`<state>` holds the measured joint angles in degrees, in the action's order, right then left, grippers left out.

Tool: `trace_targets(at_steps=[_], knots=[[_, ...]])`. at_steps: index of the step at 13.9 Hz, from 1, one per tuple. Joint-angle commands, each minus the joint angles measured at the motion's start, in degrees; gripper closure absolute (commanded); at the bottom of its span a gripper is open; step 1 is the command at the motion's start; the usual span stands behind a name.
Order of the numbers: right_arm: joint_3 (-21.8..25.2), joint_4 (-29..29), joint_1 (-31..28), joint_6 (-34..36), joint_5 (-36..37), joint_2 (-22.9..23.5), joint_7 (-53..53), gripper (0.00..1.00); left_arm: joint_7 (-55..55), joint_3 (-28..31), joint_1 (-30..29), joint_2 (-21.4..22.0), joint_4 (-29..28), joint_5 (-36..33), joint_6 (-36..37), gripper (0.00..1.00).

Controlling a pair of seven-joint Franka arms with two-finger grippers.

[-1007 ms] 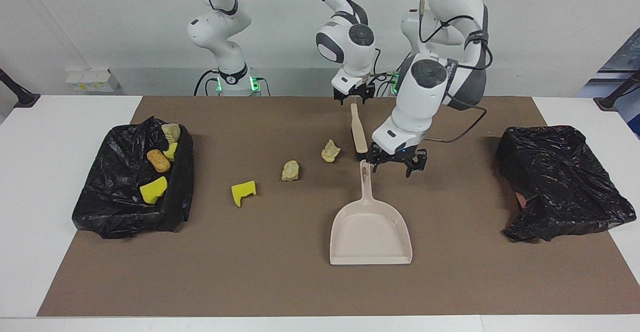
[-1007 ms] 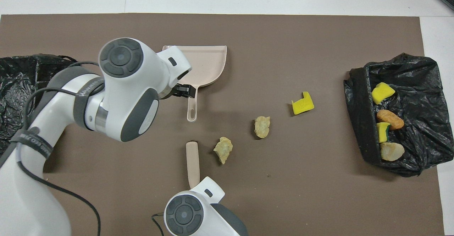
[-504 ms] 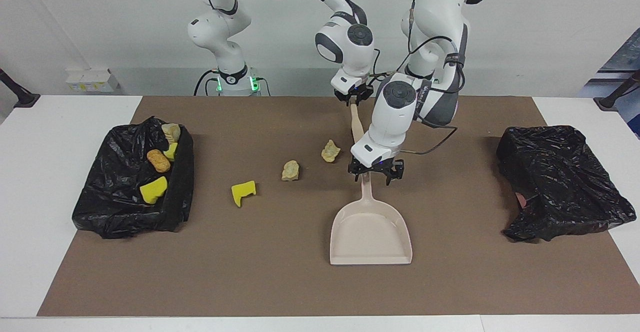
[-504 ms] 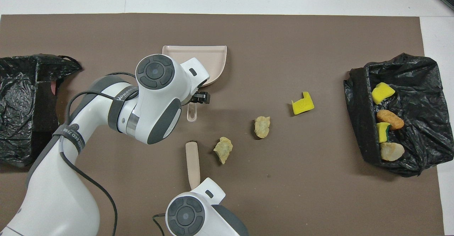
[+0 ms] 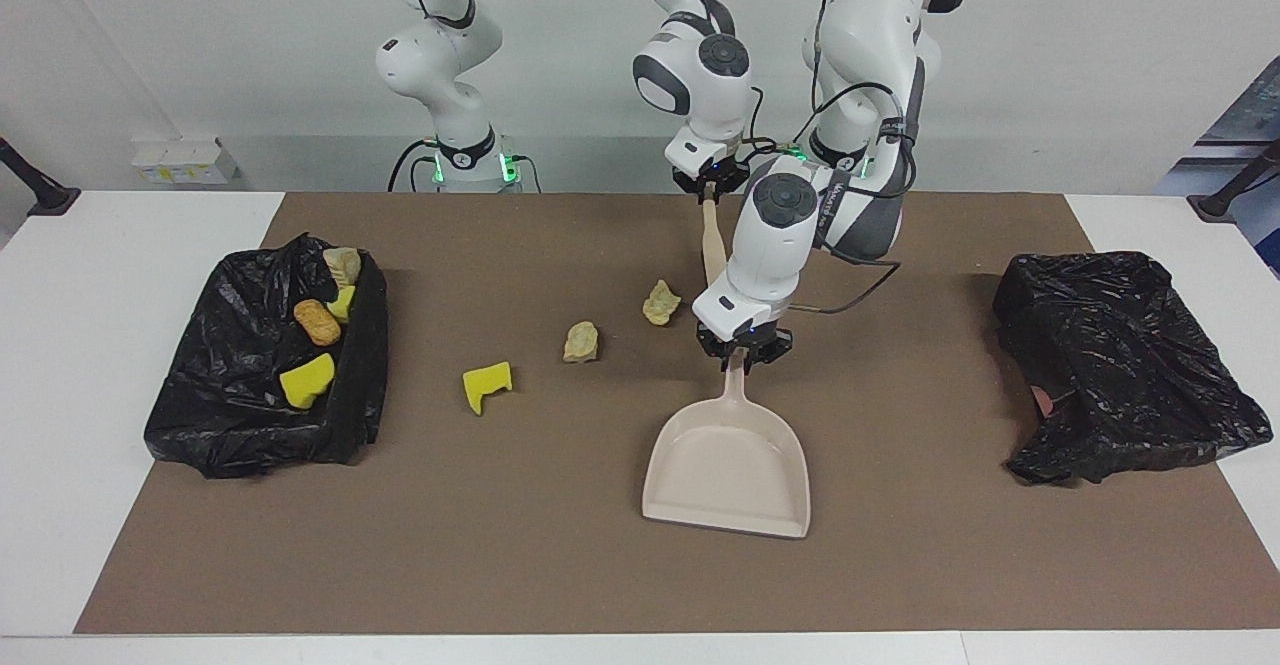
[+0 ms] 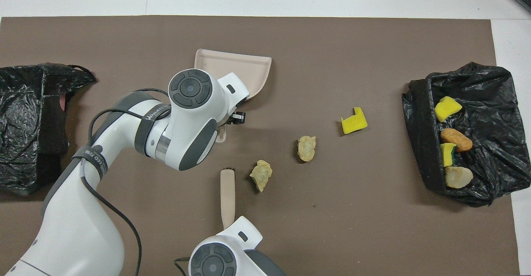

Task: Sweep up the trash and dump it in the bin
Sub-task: 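Grasp the dustpan with the left gripper while the right gripper grasps the brush, then sweep the pieces into the dustpan with the right gripper's brush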

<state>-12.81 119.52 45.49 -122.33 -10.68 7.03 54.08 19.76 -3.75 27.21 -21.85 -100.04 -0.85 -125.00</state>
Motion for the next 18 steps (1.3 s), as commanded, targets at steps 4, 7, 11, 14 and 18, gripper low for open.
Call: trace_targets(at_steps=[4,7,11,14,18], knots=[[0.33,7.13,-7.07,9.72,3.37,-14.13,-1.42,1.00,-7.77,1.46,-2.15,2.42,-0.07,-1.26,-0.06,1.00],[0.33,9.67,-13.30,15.53,5.57,-19.84,-7.39,1.00,-18.49,1.55,-5.05,4.44,0.02,-1.26,1.95,1.00],[0.33,11.35,-24.62,19.50,10.32,-24.60,-21.60,1.00,-36.15,1.46,-9.44,9.10,-0.07,-1.26,11.25,1.00],[0.15,11.35,-40.78,16.53,11.38,-22.60,-40.92,1.00,-49.77,1.47,-11.99,12.00,-0.59,-1.26,18.20,1.00],[0.24,10.74,-50.15,10.55,18.92,-16.01,-51.18,1.00,-60.33,1.46,-12.44,14.90,-4.26,-4.59,22.26,1.00]])
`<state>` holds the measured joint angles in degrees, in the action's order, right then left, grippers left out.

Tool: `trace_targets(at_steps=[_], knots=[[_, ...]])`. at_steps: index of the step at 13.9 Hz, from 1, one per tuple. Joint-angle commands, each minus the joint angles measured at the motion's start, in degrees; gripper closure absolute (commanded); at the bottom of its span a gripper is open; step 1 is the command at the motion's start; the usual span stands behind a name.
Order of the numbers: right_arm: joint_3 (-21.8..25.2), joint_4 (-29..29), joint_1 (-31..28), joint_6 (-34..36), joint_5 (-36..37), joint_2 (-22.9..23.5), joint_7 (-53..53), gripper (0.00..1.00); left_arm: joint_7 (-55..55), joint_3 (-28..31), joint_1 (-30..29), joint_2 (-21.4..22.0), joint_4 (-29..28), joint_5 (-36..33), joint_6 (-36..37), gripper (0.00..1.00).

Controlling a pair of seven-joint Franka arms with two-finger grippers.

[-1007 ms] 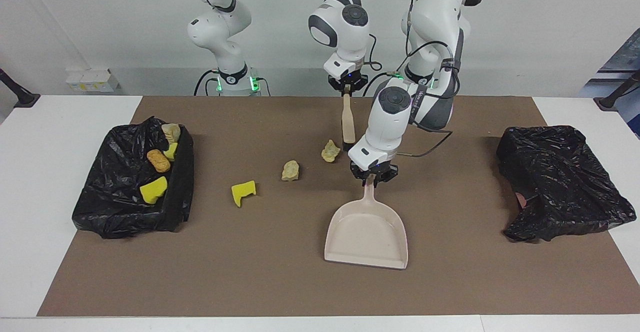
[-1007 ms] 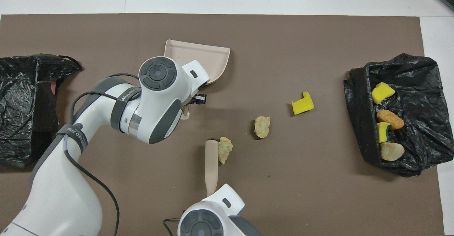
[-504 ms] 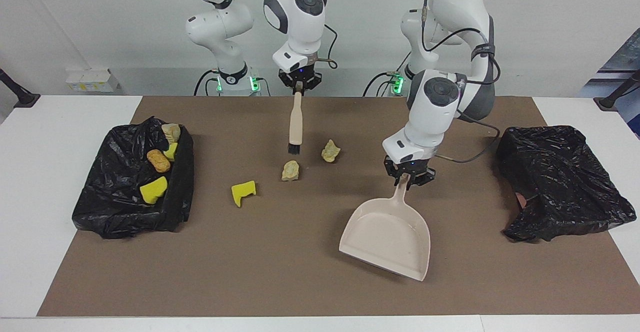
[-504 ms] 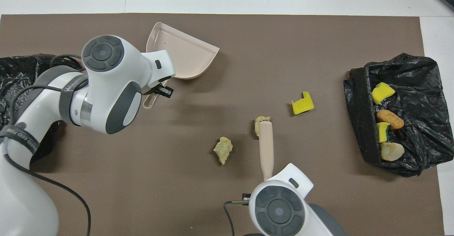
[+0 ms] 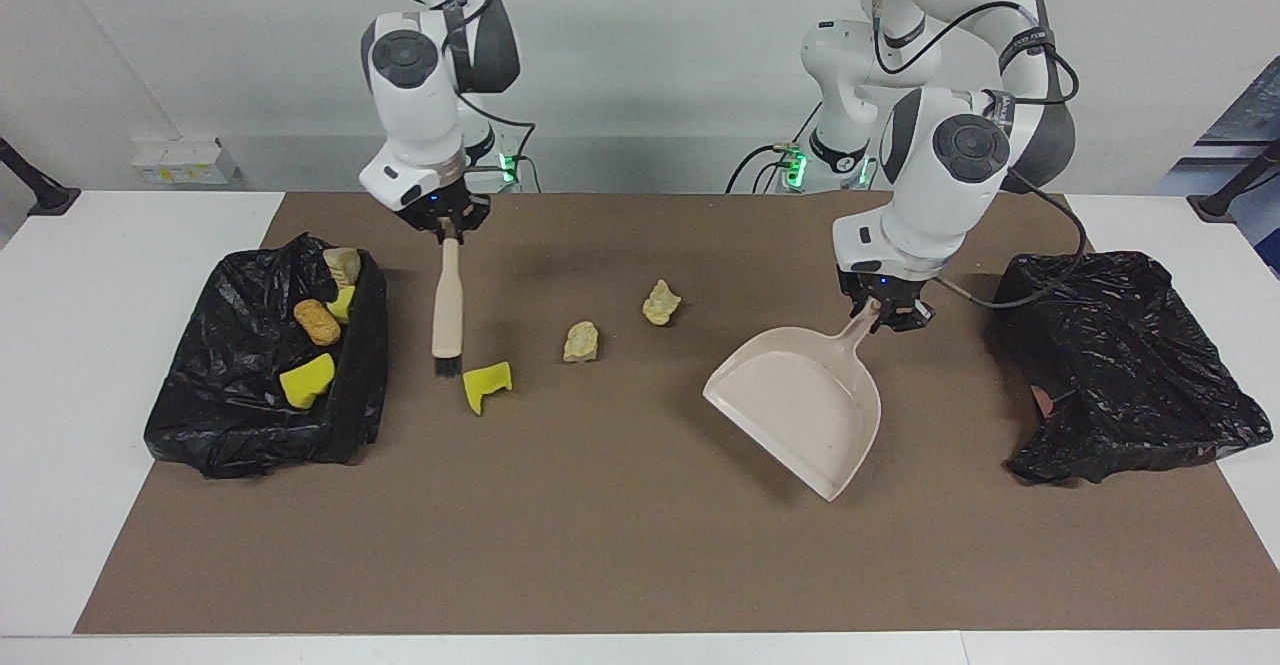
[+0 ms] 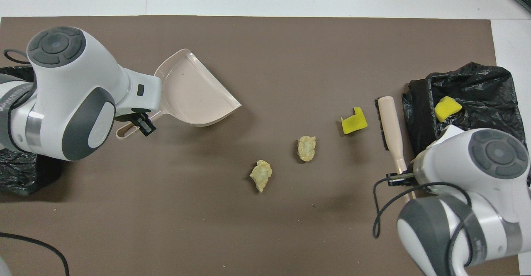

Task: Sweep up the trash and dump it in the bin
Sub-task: 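Sweep the pieces into the dustpan with the right gripper's brush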

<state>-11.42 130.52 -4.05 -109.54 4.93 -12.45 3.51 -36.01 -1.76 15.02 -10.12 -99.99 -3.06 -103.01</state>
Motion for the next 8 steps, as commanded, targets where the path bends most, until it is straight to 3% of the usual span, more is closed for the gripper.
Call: trace_targets(at_steps=[1,4,8], knots=[[-1.15,-0.44,-0.87,-3.13,4.81,4.88,-0.61,1.00,-9.12,-0.52,-0.26,3.96,-5.73,-2.82,0.27,1.00],[-1.23,-0.79,-1.49,-6.02,8.60,9.62,0.79,1.00,-15.75,-0.52,0.44,8.08,-12.22,-5.62,-0.70,1.00],[-1.76,-1.76,1.31,-5.07,7.47,12.89,0.71,1.00,-16.11,-0.78,5.27,18.27,-29.26,-11.61,-10.34,1.00]])
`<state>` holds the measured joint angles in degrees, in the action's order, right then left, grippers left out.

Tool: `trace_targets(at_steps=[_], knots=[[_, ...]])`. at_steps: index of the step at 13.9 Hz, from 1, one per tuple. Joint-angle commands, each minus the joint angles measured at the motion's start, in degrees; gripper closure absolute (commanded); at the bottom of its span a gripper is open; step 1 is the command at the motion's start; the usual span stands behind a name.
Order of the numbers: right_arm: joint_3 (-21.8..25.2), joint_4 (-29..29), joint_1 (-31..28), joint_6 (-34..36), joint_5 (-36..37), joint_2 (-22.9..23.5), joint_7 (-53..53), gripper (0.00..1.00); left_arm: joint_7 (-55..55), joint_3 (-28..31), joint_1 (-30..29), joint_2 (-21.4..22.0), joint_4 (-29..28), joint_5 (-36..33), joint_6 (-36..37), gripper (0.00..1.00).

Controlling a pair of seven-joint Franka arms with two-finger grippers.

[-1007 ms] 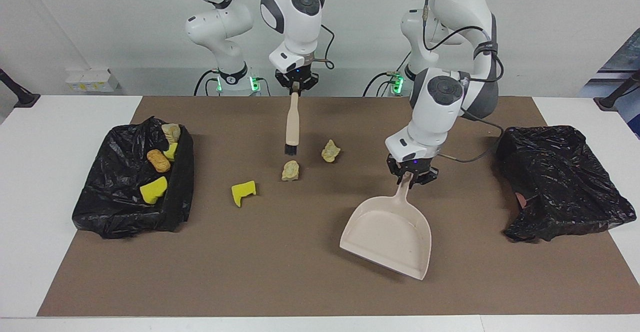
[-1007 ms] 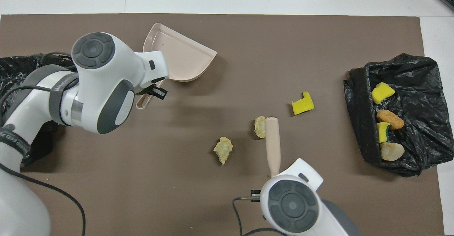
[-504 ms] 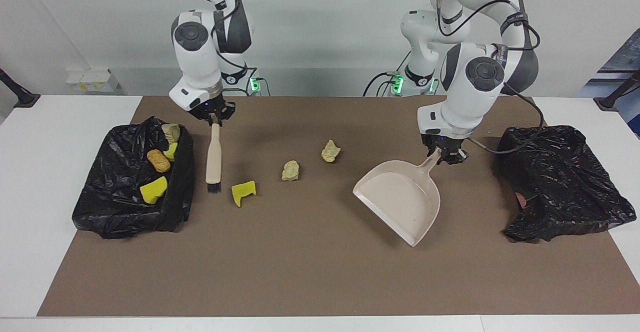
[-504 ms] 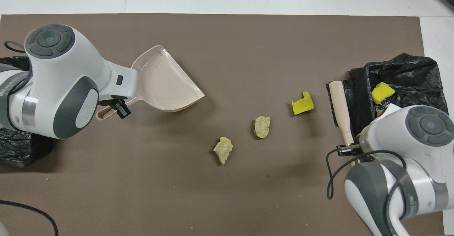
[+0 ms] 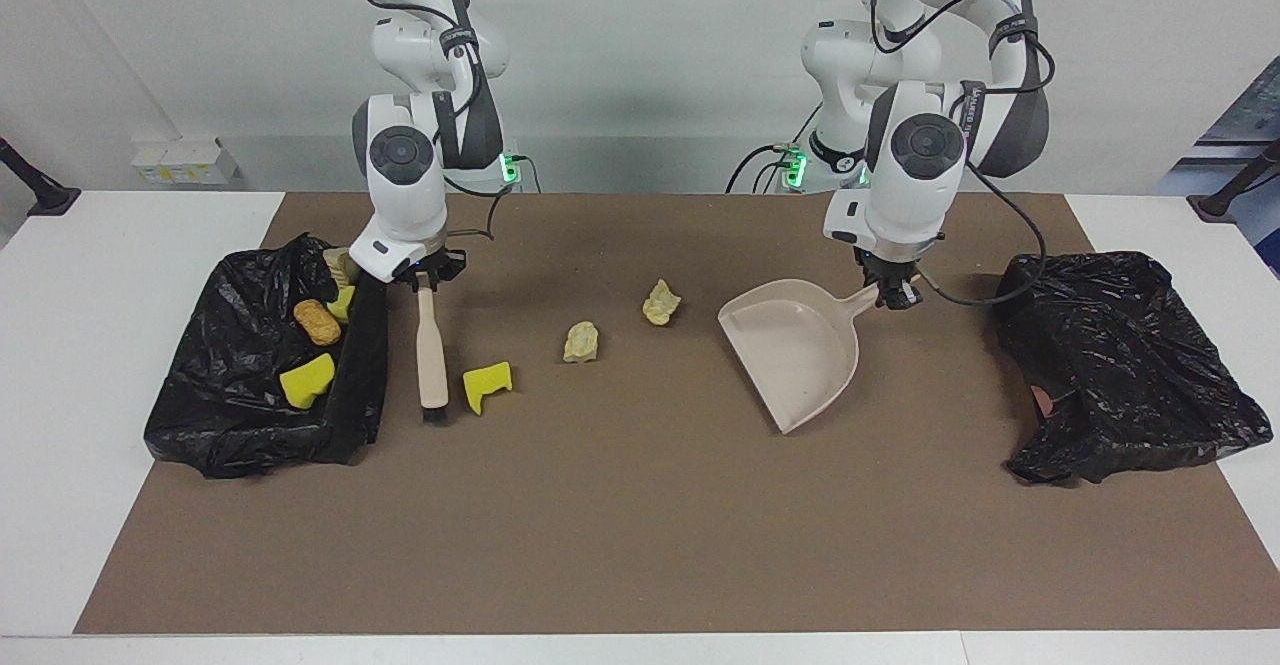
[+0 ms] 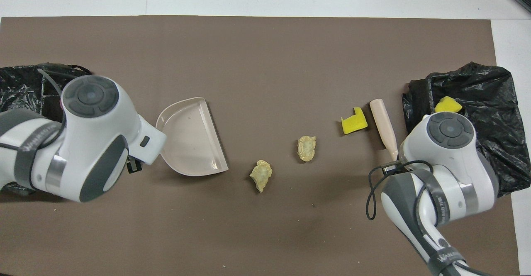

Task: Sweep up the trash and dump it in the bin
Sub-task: 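Sweep the pieces into the dustpan with the right gripper's brush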

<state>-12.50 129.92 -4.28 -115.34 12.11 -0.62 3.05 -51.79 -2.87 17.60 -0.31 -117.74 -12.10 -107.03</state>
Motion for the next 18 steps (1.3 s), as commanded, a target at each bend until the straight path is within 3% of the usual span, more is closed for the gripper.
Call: trace_targets(at_steps=[1,4,7,10,14,18], knots=[[-0.77,-1.25,3.55,1.60,-0.50,0.80,1.09,1.00,0.02,0.23,2.88,10.13,-14.24,-2.58,-7.40,1.00],[-0.77,-1.25,7.26,2.57,-8.40,0.36,1.09,1.00,1.25,-0.04,5.59,12.87,-17.60,-2.49,-7.93,1.00],[-1.39,-2.39,11.65,3.01,-16.22,1.23,1.87,1.00,9.83,-0.12,10.07,14.63,-19.98,-2.40,-8.37,1.00],[-1.65,-2.48,17.96,2.05,-22.37,1.67,3.45,1.00,20.30,-0.12,14.47,12.97,-20.25,-1.96,-10.39,1.00],[-1.74,-4.50,25.53,2.74,-28.18,1.68,4.69,1.00,21.56,-0.12,16.24,8.58,-19.55,1.37,-15.57,1.00],[-1.65,-8.80,27.57,6.34,-29.25,1.85,9.08,1.00,20.60,-0.04,15.97,5.85,-19.19,2.08,-20.67,1.00]])
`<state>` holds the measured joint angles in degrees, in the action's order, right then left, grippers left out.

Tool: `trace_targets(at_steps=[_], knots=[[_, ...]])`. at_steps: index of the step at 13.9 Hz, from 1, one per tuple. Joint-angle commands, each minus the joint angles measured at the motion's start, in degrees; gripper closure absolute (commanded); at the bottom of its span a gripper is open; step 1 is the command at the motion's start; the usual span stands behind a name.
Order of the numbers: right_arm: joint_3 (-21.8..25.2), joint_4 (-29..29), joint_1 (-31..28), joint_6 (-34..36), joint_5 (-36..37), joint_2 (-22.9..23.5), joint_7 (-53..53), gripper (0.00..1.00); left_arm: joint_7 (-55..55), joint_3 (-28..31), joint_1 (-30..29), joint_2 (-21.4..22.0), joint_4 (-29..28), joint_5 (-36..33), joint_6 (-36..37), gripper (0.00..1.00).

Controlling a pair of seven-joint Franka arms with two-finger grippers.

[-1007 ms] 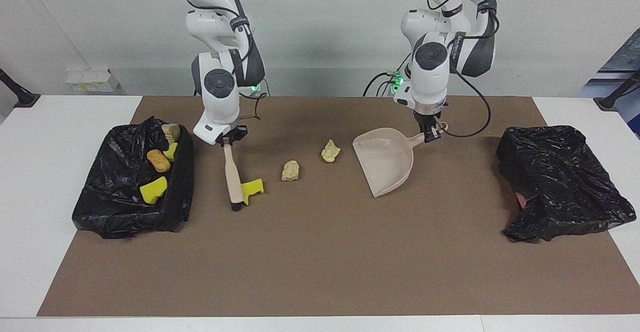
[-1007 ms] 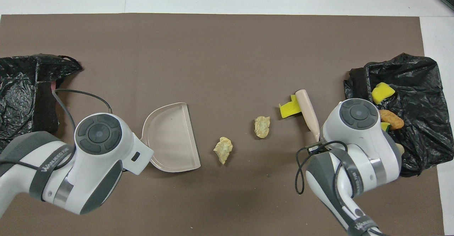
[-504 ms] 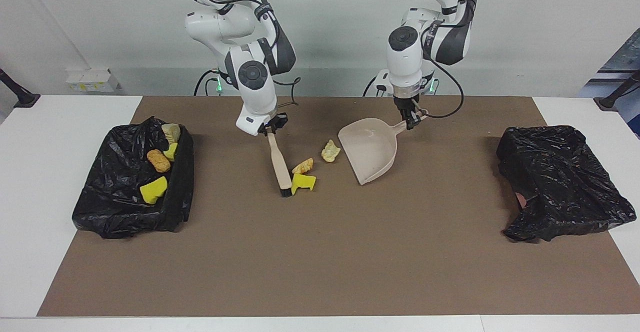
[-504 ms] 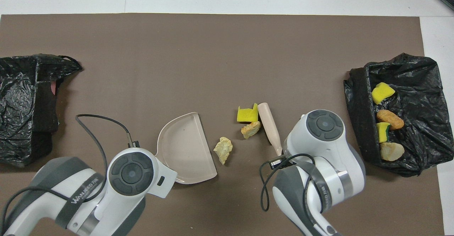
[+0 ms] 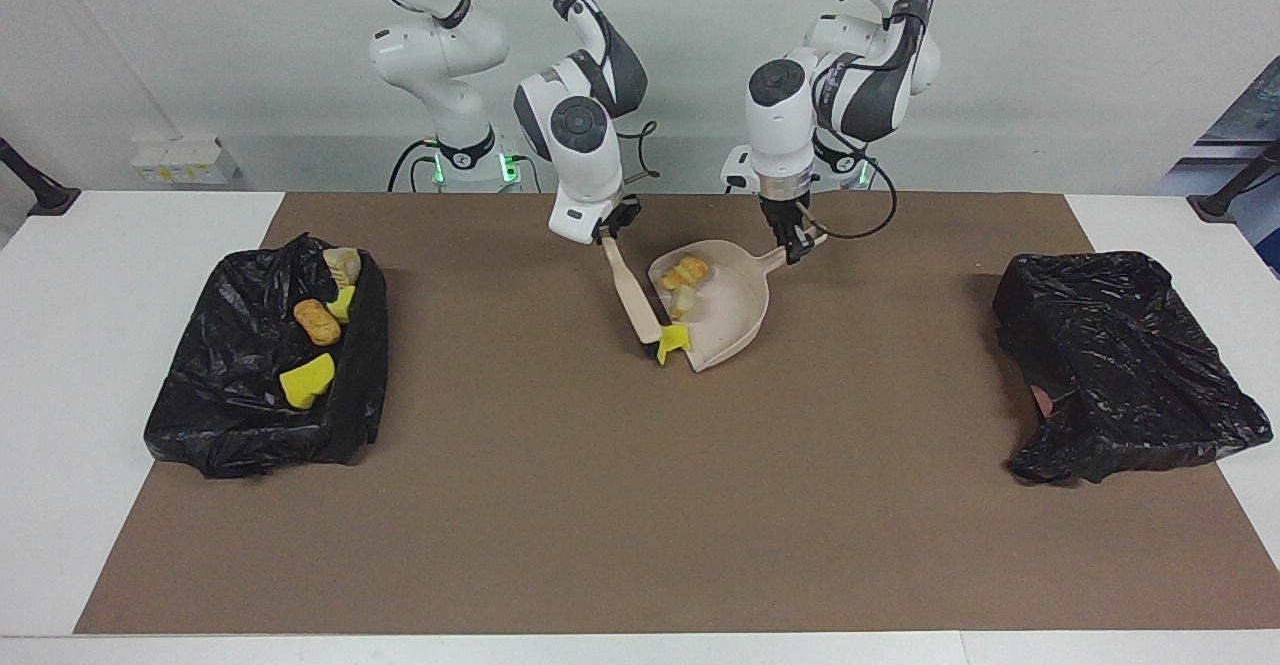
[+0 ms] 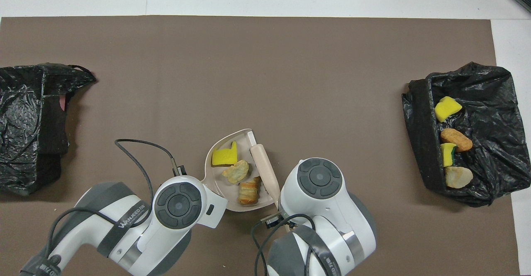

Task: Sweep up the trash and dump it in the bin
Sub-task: 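Sweep the pieces into the dustpan with the right gripper's brush, then carry the dustpan to the other black bag and tip it with the left gripper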

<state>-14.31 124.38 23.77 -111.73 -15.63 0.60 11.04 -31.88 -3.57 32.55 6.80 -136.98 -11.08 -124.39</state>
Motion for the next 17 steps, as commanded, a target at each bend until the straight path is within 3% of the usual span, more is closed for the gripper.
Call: trace_targets(at_steps=[1,5,10,14,17], knots=[[0.42,-4.31,-0.92,4.48,-1.51,0.28,1.26,1.00,-0.02,0.67,0.59,-1.44,0.05,1.06,-4.71,1.00],[0.42,-2.92,-2.07,8.81,-1.08,-3.14,13.87,1.00,-8.61,0.67,-3.71,-4.85,3.72,4.39,-6.13,1.00],[0.16,3.68,3.81,0.20,-0.72,-7.80,27.17,1.00,-18.29,0.67,-12.40,-9.96,13.65,6.86,-0.43,1.00],[0.07,4.03,10.40,-2.69,-1.33,-6.58,33.86,1.00,-26.29,0.67,-18.56,-13.74,24.45,7.83,6.95,1.00],[0.07,4.12,14.88,-6.90,-1.60,-2.81,34.57,1.00,-32.09,0.67,-23.04,-15.24,30.36,8.79,10.30,1.00]])
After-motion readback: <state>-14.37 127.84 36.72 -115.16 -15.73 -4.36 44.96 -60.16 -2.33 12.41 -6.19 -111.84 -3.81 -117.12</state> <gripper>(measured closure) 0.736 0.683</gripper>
